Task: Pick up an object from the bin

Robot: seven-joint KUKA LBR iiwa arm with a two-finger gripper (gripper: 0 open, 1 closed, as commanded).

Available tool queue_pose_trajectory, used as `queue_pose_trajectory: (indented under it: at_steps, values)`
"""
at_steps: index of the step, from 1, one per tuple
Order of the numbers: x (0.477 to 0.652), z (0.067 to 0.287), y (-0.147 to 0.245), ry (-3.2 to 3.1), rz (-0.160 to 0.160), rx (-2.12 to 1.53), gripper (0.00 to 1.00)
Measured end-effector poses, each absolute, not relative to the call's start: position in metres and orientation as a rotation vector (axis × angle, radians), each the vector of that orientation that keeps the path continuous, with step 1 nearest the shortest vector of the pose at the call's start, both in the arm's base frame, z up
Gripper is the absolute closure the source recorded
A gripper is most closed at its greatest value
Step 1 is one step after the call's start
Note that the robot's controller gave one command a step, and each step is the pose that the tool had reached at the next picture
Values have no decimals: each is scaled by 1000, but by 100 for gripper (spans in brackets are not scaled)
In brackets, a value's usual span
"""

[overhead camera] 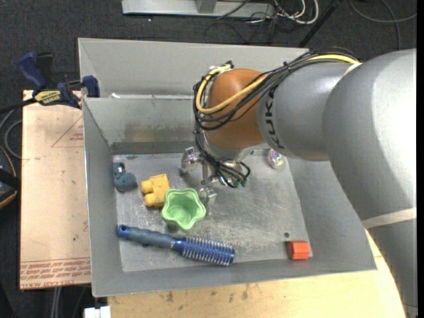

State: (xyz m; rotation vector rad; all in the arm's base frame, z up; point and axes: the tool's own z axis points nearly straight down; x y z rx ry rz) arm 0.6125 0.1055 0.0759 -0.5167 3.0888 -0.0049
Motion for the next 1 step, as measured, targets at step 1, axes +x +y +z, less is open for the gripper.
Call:
queue_pose_trajectory:
  at_steps: [1]
  values:
    - [577,137,146,3068,5,-640,0]
